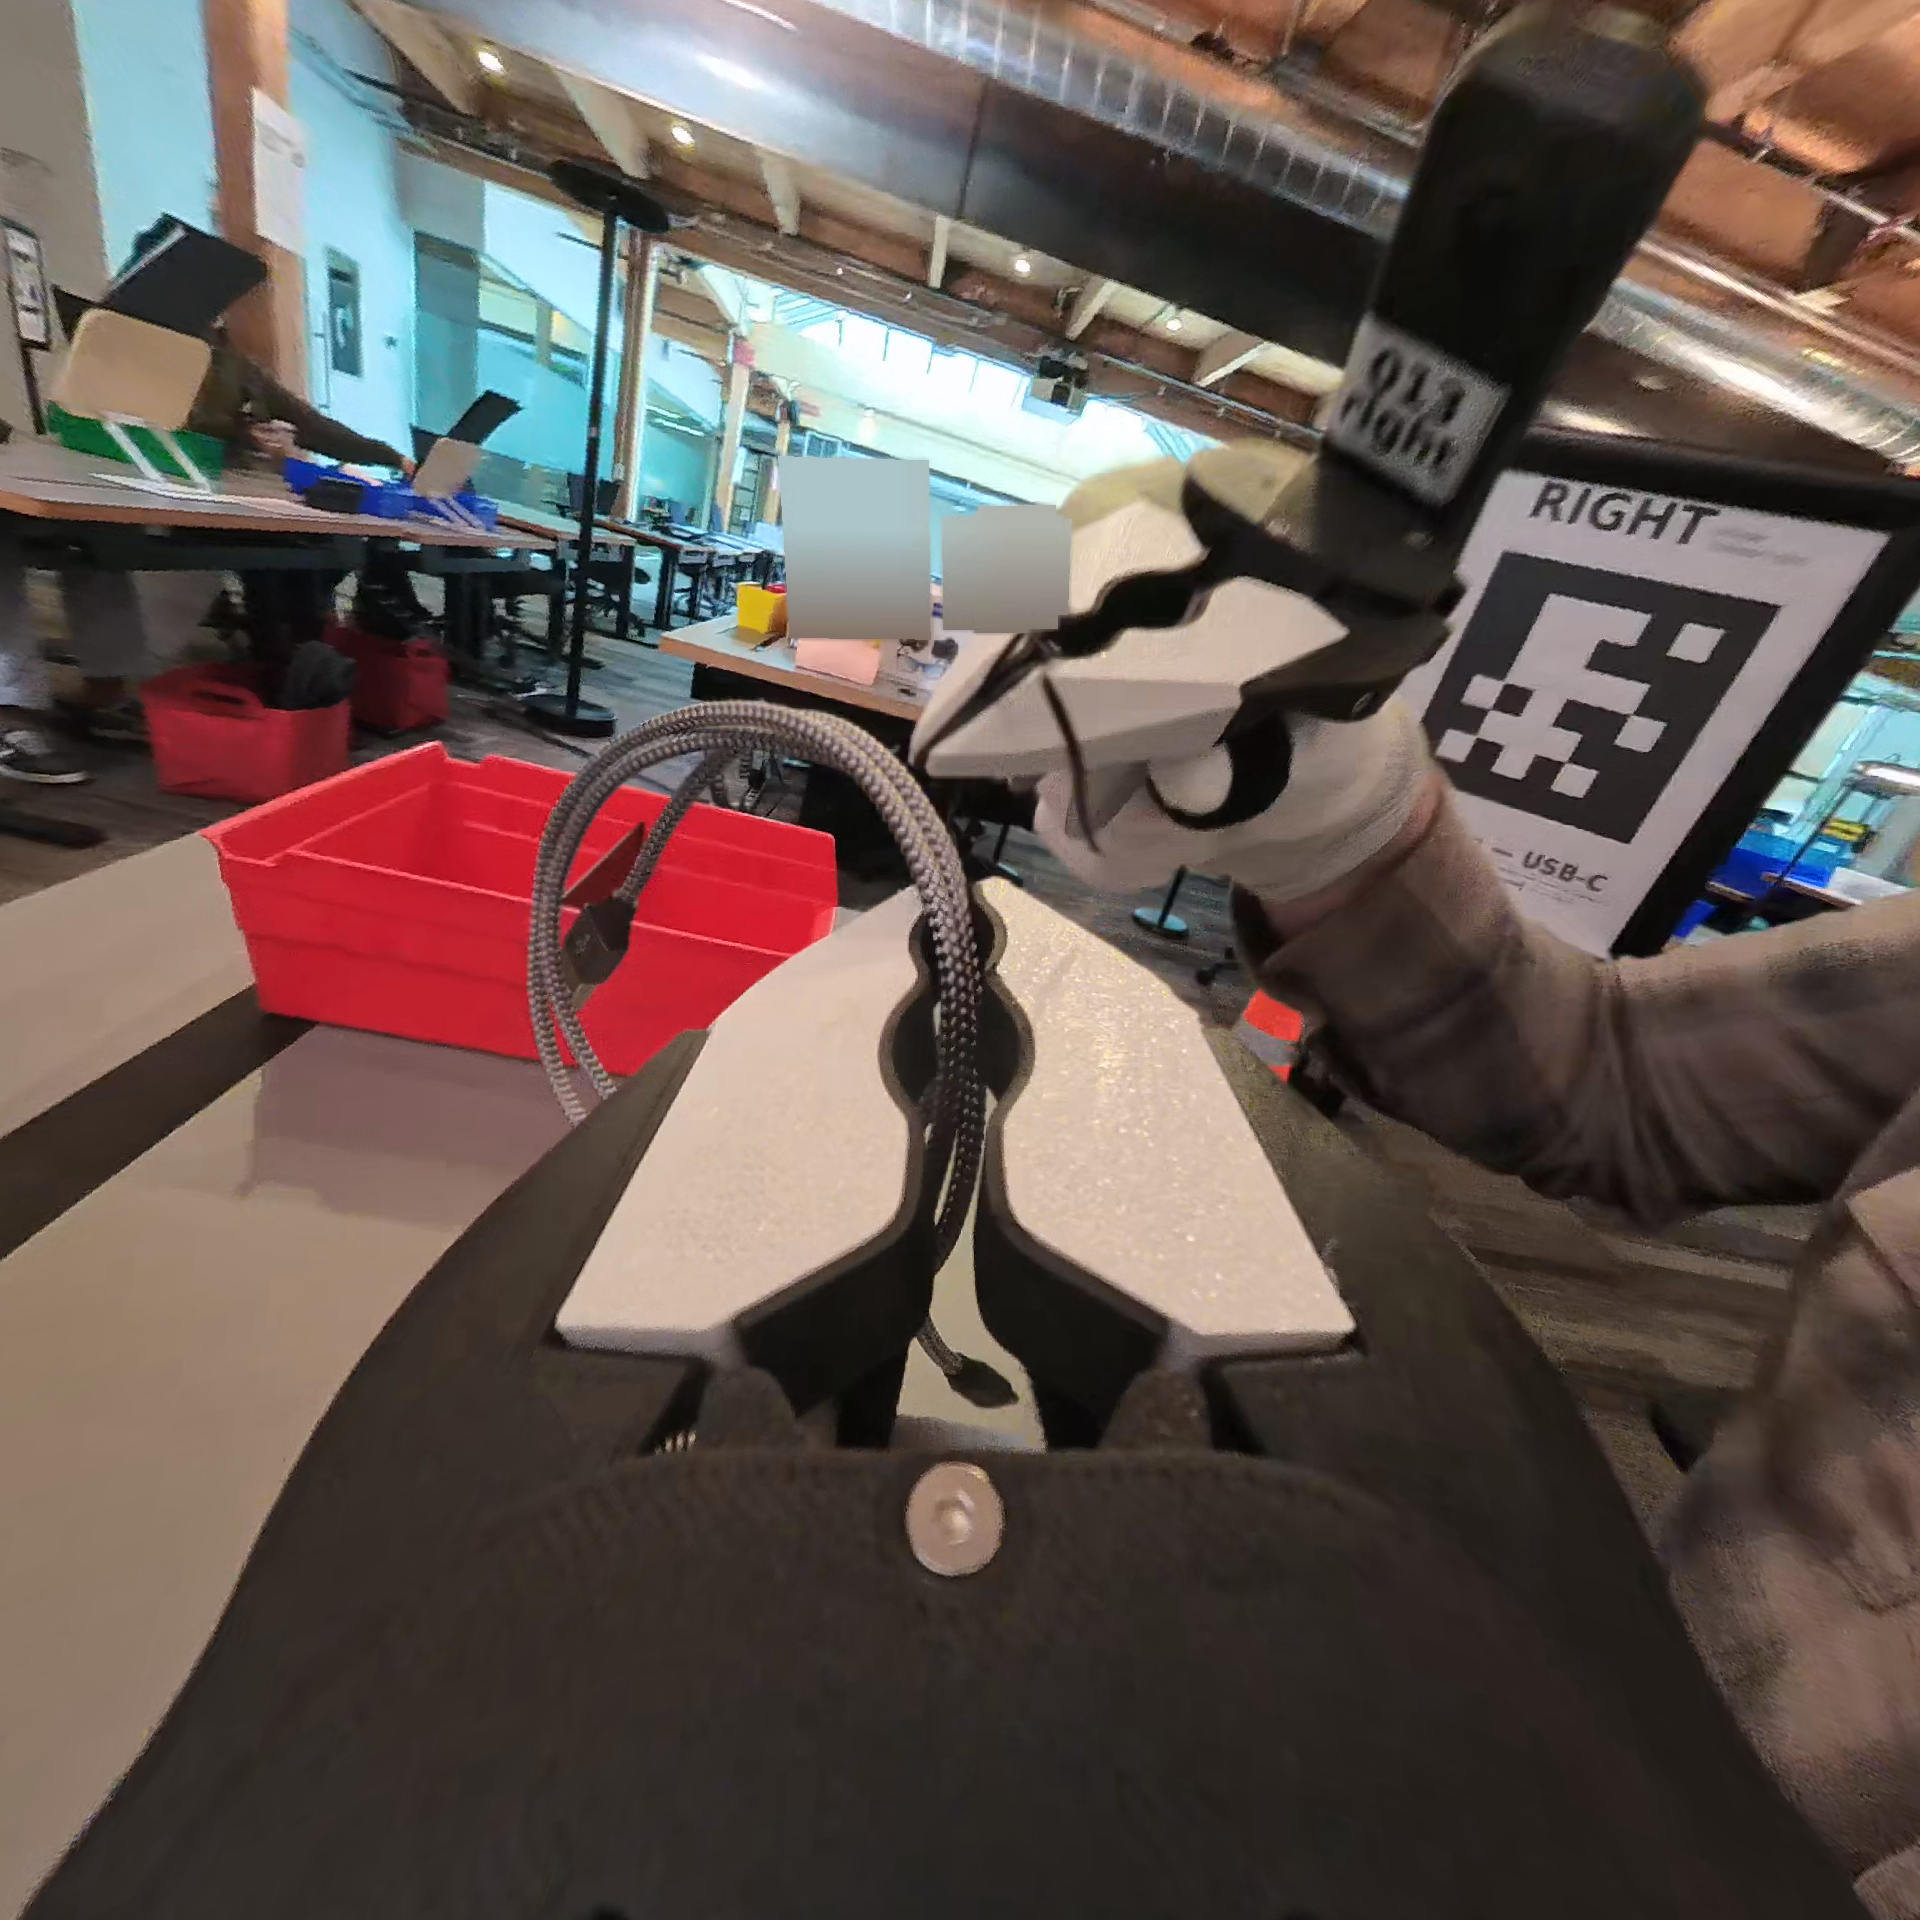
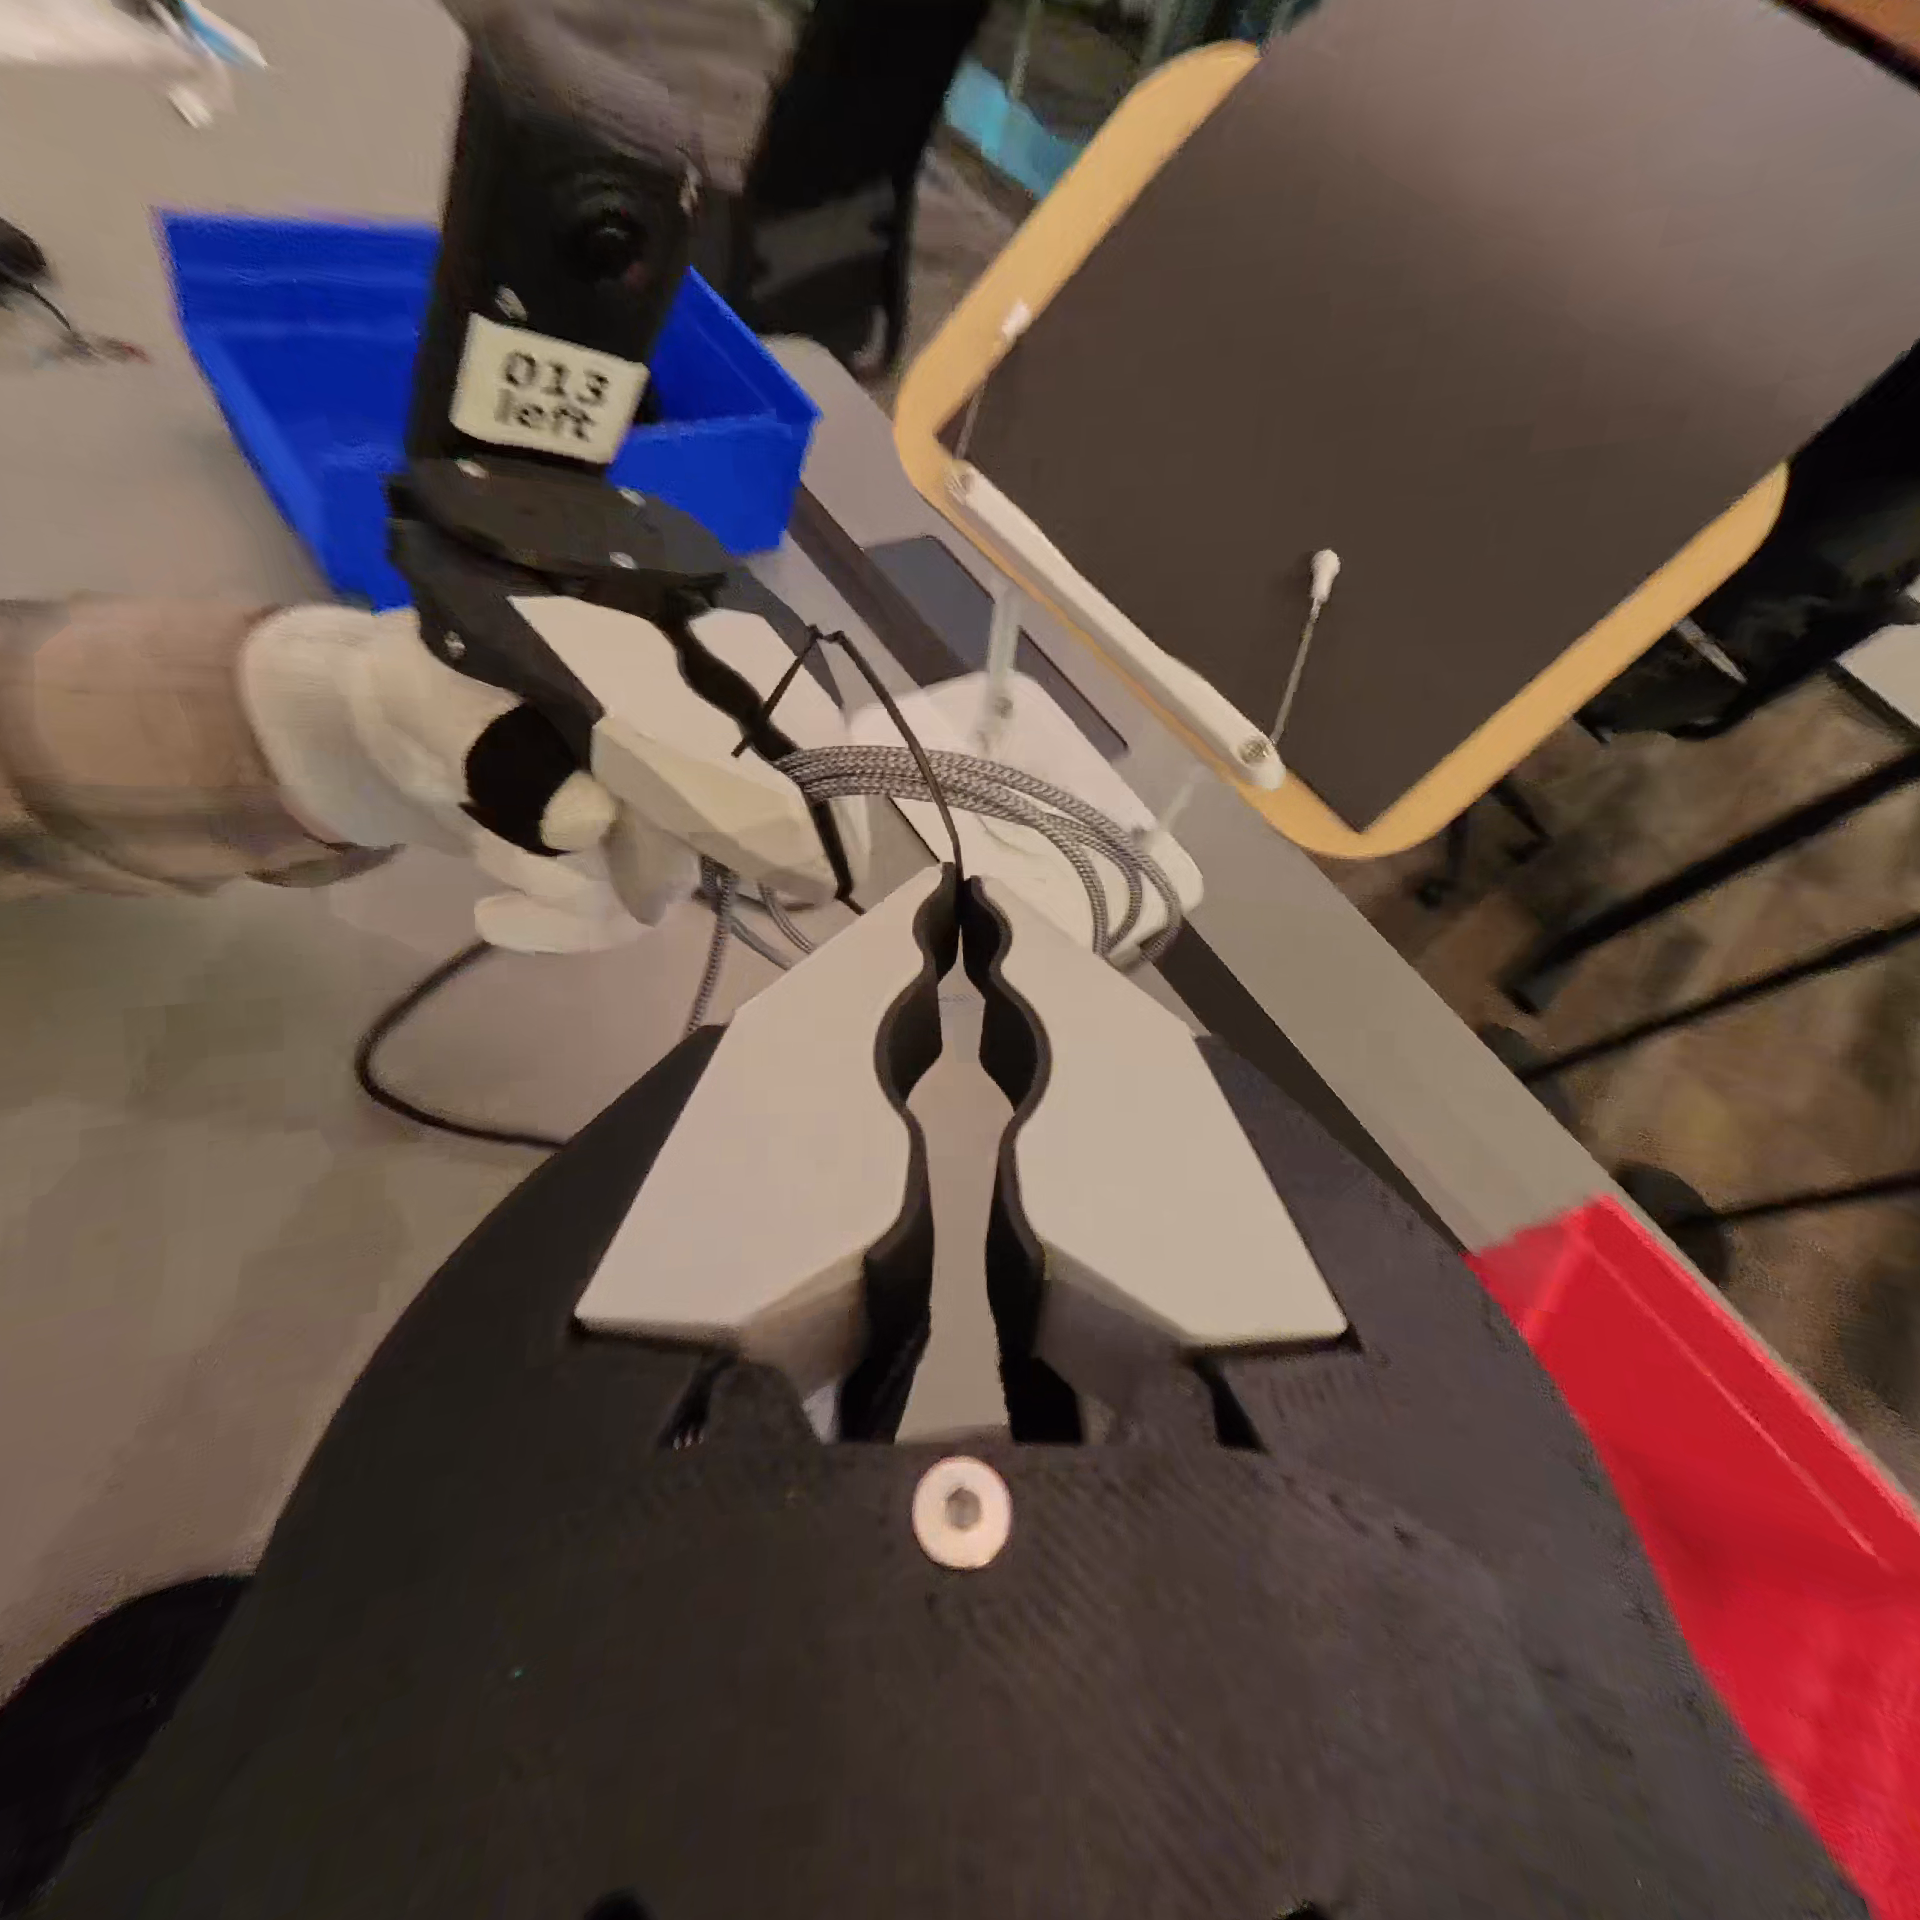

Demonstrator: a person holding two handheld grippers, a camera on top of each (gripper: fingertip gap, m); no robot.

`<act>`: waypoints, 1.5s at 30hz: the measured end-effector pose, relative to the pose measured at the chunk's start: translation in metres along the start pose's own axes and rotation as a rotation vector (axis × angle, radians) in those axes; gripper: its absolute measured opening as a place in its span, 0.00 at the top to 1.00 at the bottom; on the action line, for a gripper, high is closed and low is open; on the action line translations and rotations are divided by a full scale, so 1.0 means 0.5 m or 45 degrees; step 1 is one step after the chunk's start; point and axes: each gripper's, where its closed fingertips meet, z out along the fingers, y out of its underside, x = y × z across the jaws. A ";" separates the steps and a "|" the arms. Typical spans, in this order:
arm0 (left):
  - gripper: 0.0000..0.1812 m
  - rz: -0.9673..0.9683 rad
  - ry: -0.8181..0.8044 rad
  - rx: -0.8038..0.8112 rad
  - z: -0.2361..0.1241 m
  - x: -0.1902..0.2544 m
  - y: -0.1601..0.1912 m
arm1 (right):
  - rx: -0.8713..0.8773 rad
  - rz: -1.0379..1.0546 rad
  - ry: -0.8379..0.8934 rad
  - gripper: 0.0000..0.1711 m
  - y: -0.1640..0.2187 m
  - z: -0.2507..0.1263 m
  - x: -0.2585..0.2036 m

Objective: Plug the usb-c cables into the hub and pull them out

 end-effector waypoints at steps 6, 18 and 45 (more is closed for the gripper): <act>0.99 0.017 -0.126 -0.073 0.012 -0.020 0.020 | -0.218 -0.055 0.030 1.00 0.004 0.014 0.014; 0.99 0.291 -0.499 -0.161 0.025 -0.069 0.048 | -0.162 0.025 0.230 1.00 0.001 0.035 0.050; 0.99 0.326 -0.754 -0.399 0.029 -0.132 0.131 | -0.943 -0.604 0.446 1.00 0.099 0.101 0.077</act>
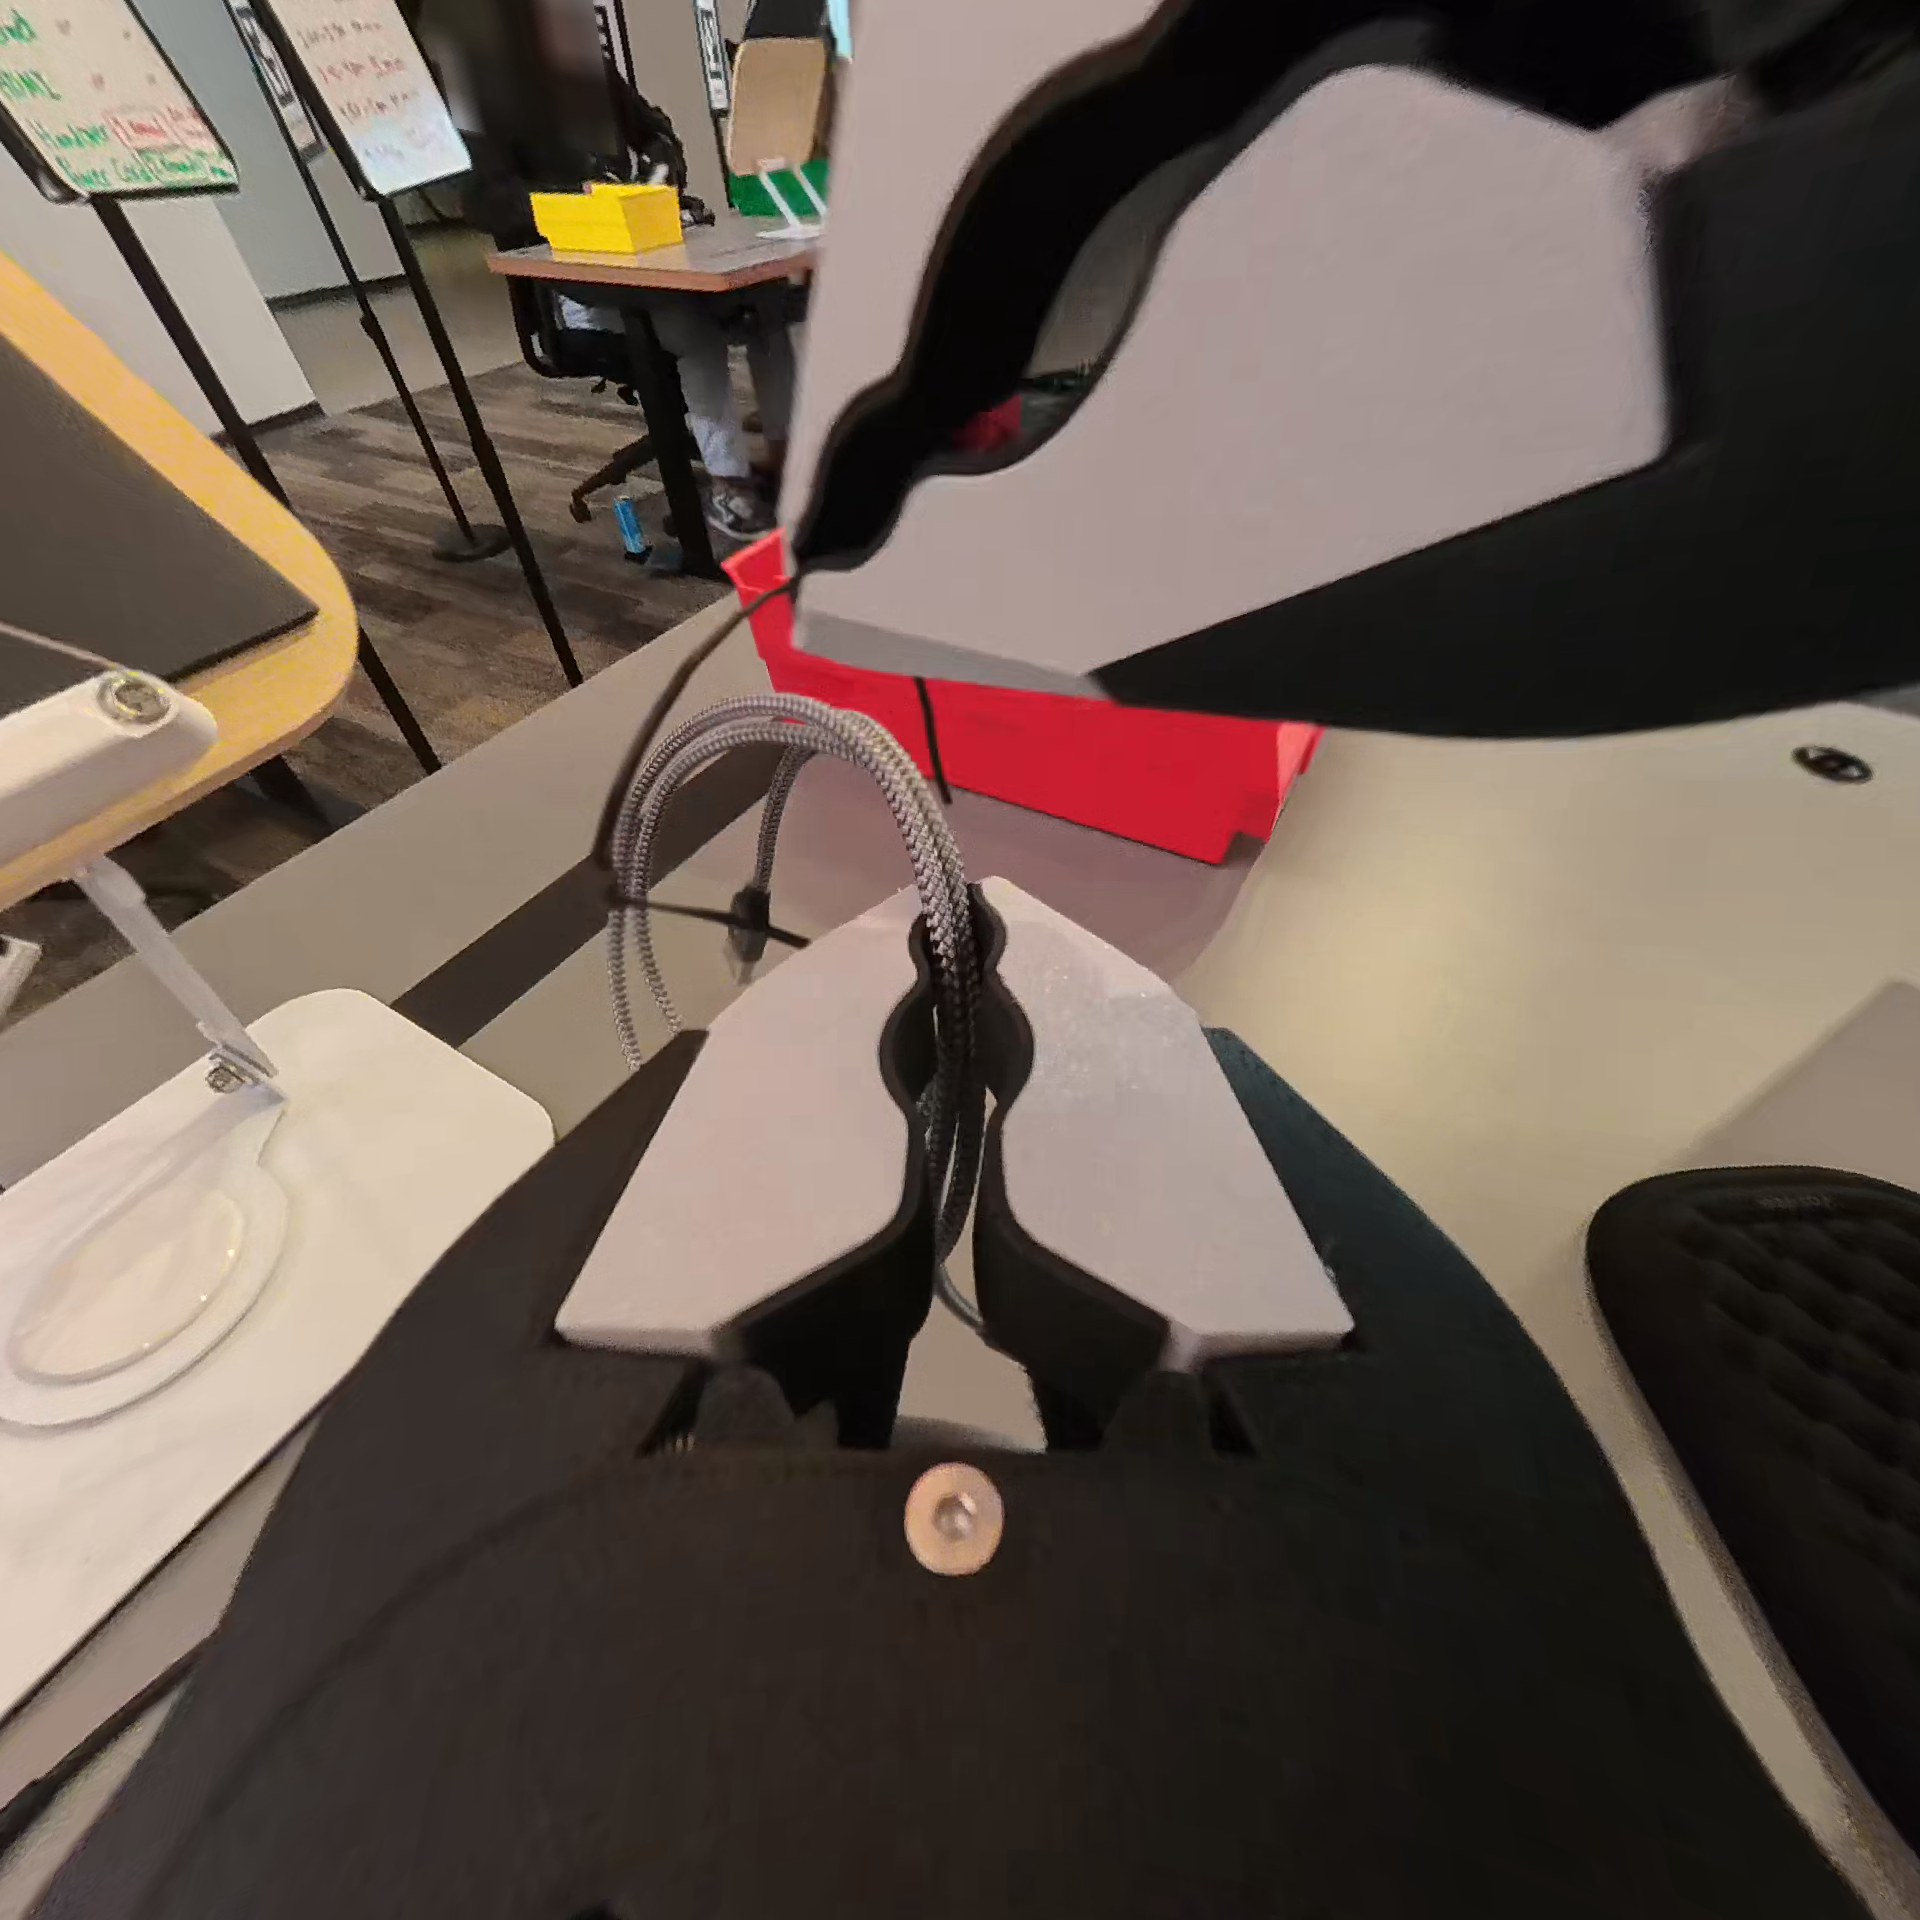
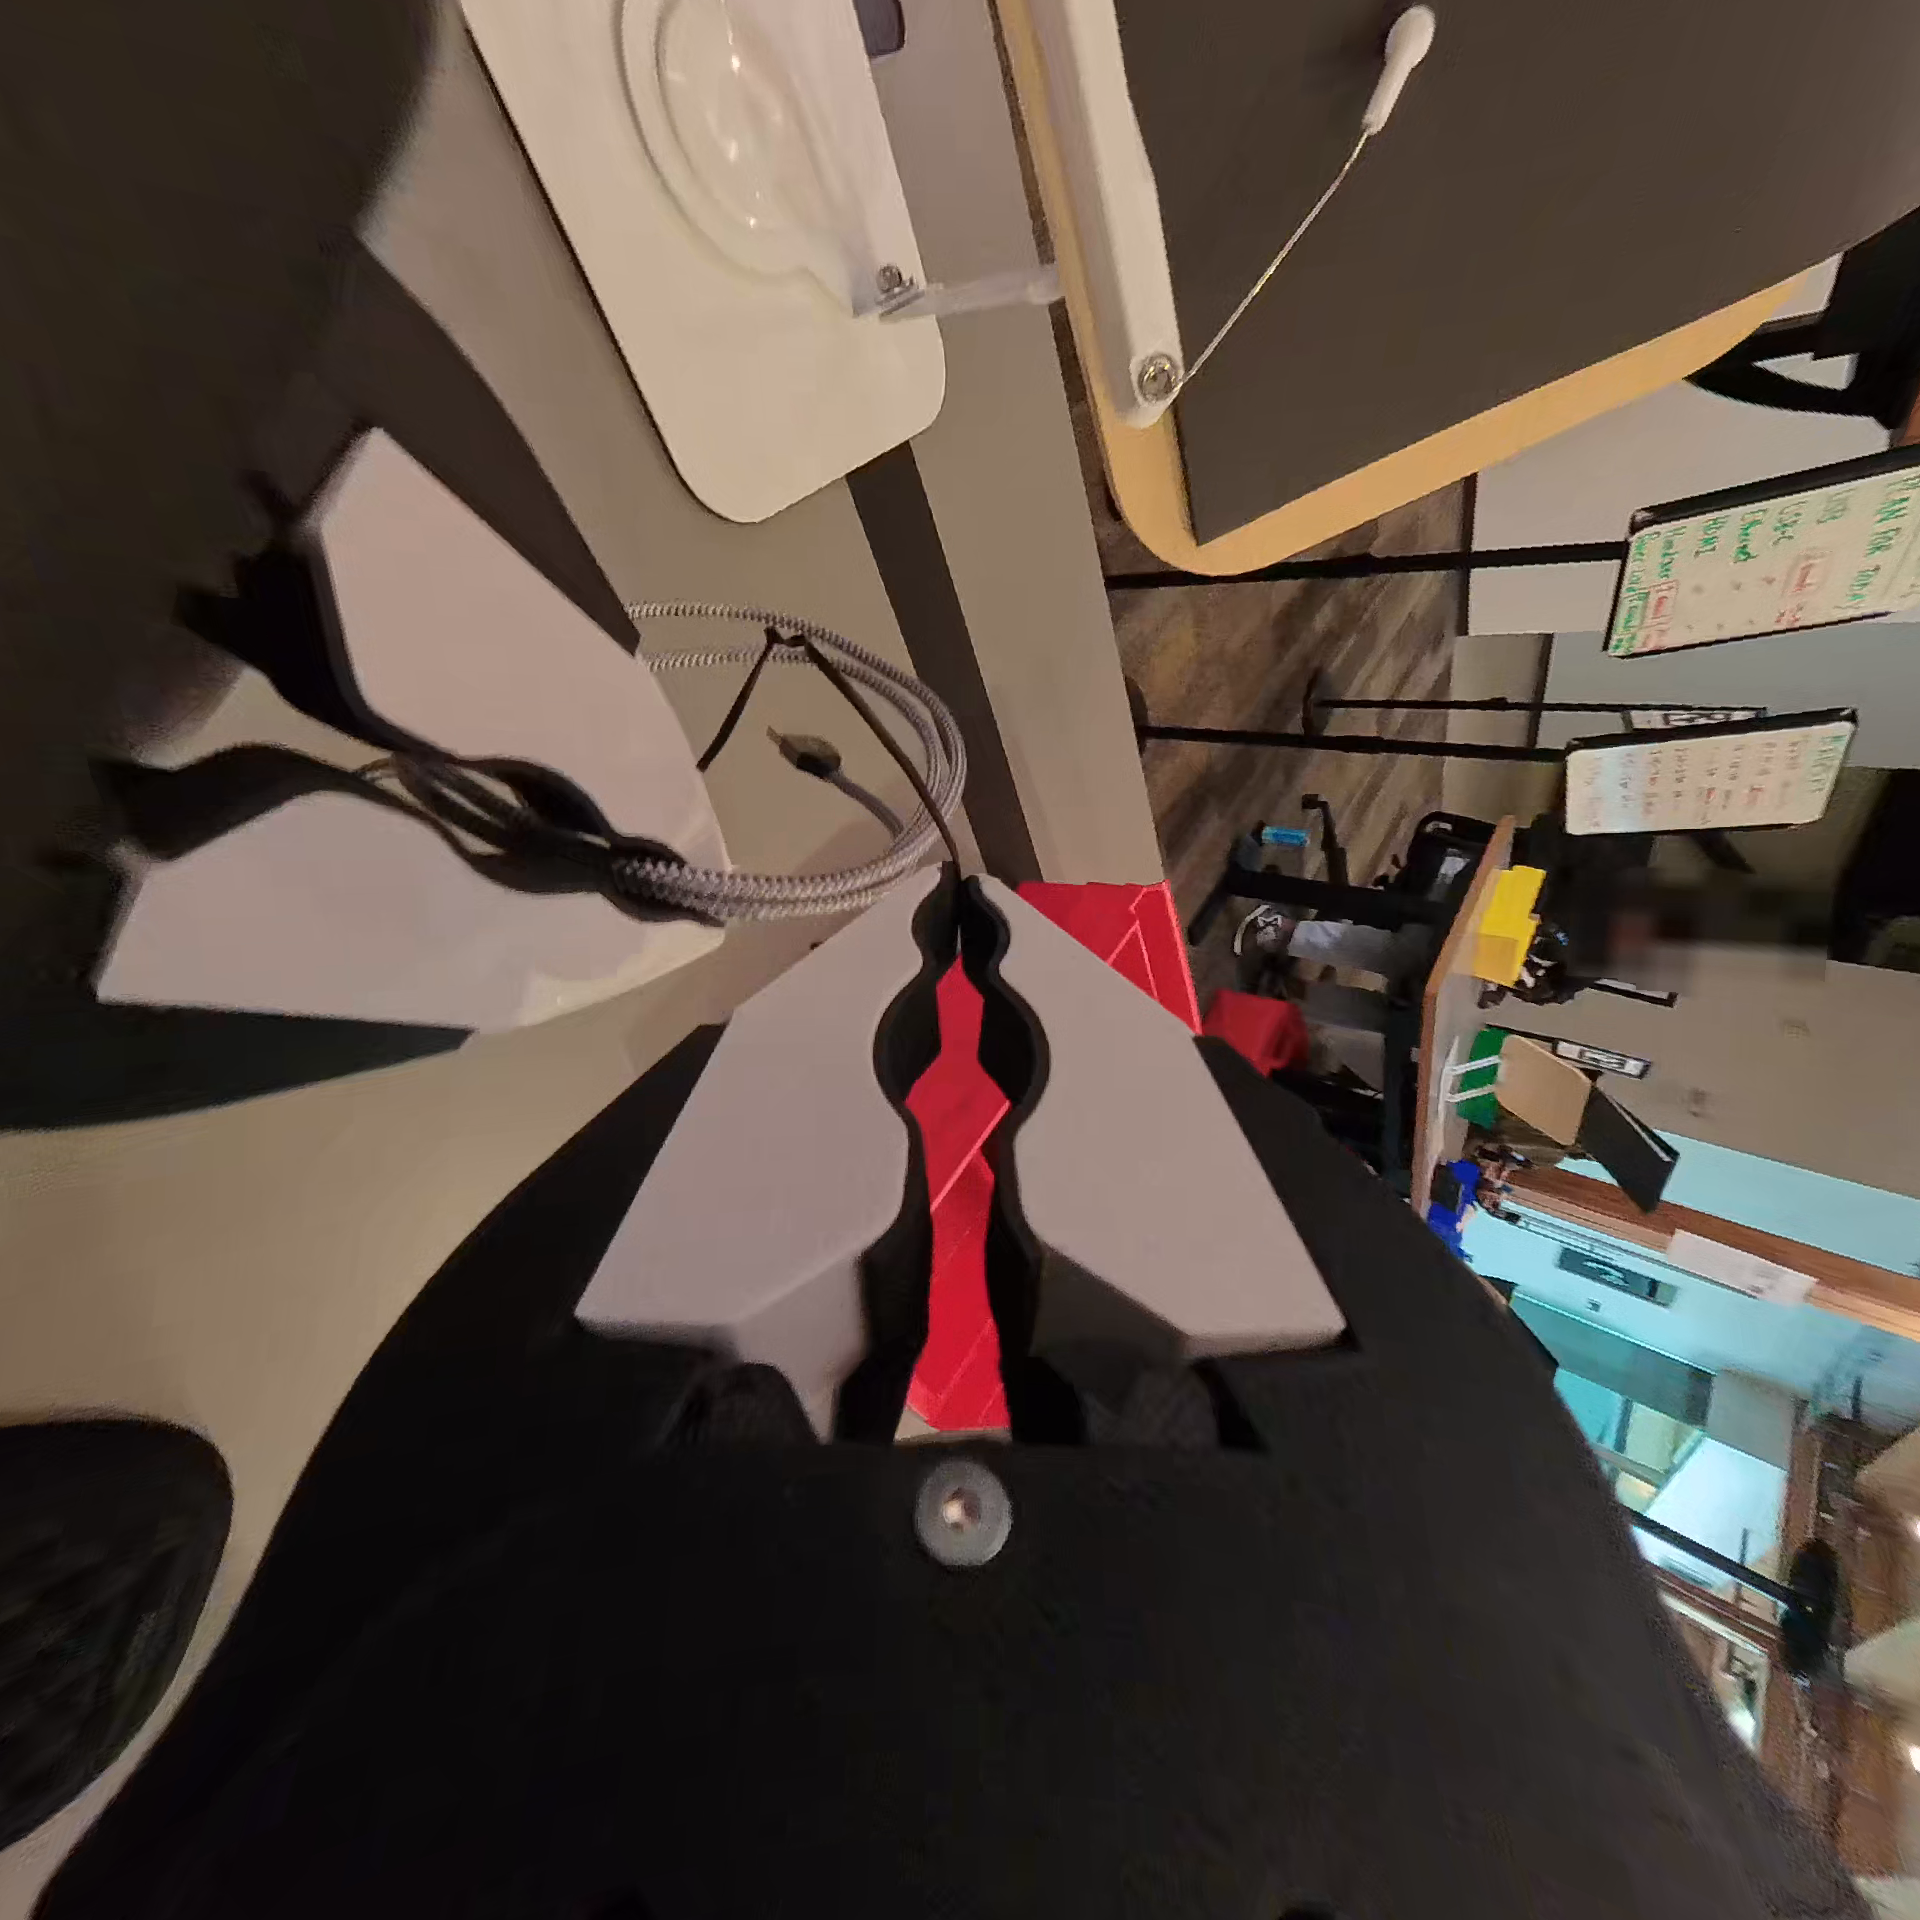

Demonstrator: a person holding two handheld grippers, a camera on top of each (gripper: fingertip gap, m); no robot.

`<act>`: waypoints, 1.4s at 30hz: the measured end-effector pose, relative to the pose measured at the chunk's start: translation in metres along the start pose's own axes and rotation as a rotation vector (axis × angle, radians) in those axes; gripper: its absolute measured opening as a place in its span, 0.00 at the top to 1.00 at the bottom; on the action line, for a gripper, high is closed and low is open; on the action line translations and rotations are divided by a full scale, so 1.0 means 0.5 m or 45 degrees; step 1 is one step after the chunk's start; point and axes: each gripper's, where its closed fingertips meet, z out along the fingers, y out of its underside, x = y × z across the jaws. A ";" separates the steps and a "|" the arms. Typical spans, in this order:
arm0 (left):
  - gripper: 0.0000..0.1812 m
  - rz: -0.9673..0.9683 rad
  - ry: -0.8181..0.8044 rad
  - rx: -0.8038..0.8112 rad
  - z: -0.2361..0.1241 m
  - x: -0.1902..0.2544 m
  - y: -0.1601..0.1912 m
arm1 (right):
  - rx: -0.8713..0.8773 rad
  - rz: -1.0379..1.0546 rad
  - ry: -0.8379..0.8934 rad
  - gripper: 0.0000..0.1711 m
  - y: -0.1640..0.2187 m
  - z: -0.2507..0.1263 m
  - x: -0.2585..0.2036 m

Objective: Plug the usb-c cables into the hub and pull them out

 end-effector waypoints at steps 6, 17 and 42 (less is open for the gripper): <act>0.99 -0.013 0.064 0.058 -0.009 0.007 -0.020 | 0.061 0.113 -0.230 1.00 0.004 0.005 -0.022; 0.99 -0.075 0.100 0.116 -0.015 0.007 -0.034 | 0.201 0.181 -0.395 1.00 -0.008 -0.030 -0.036; 0.99 0.088 0.145 0.212 -0.038 0.018 -0.068 | 0.847 0.722 -0.770 0.88 0.012 -0.125 -0.010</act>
